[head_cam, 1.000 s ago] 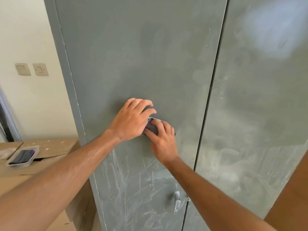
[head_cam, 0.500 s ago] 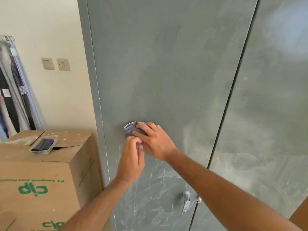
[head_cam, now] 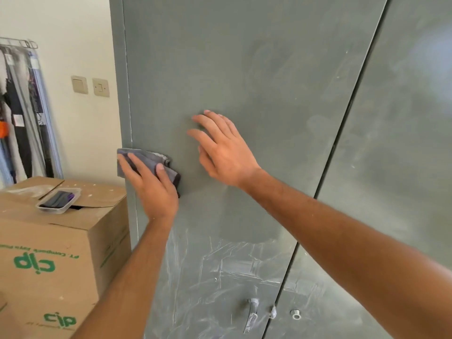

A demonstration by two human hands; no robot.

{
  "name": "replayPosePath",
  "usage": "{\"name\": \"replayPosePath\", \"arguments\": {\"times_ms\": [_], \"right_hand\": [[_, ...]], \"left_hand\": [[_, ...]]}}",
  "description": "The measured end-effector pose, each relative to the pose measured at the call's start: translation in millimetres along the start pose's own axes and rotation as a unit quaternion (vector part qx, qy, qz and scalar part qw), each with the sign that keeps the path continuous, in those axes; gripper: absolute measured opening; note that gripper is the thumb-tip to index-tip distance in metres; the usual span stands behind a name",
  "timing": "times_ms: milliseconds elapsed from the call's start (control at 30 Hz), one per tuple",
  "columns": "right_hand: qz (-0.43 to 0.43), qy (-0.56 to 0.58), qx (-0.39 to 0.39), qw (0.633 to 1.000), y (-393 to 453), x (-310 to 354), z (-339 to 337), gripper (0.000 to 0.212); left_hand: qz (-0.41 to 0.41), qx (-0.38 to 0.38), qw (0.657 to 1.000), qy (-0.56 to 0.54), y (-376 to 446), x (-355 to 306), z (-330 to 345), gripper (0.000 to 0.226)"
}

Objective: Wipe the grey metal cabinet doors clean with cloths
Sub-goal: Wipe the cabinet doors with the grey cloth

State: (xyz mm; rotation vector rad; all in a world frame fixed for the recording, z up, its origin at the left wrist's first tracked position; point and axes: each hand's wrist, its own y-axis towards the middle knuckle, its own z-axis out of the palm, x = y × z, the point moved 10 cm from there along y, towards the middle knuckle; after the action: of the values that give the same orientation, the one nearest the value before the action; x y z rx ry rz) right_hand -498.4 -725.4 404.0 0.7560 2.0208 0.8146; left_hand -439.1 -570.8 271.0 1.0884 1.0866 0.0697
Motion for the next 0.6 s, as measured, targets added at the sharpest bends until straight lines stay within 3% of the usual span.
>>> {"name": "replayPosePath", "arguments": {"times_ms": [100,233,333,433,500,600], "right_hand": [[-0.008,-0.038,0.004,0.999,0,4,17,0.040],[-0.025,-0.100,0.013,0.995,-4,6,27,0.039],[-0.023,-0.119,0.016,0.993,-3,6,30,0.038],[-0.016,-0.124,0.015,0.992,-3,6,31,0.036],[-0.011,-0.126,0.010,0.992,-2,6,30,0.036],[-0.011,-0.132,0.010,0.991,-2,7,31,0.035]], "left_hand": [[-0.040,-0.026,0.999,0.025,-8,29,8,0.062],[-0.125,0.046,0.991,0.034,-106,85,8,0.067],[-0.136,0.049,0.989,0.025,-74,90,7,0.067],[-0.067,0.023,0.997,0.037,-13,57,5,0.063],[-0.042,0.030,0.997,0.063,-28,61,4,0.063],[-0.088,0.108,0.988,0.066,-101,101,4,0.069]]}}
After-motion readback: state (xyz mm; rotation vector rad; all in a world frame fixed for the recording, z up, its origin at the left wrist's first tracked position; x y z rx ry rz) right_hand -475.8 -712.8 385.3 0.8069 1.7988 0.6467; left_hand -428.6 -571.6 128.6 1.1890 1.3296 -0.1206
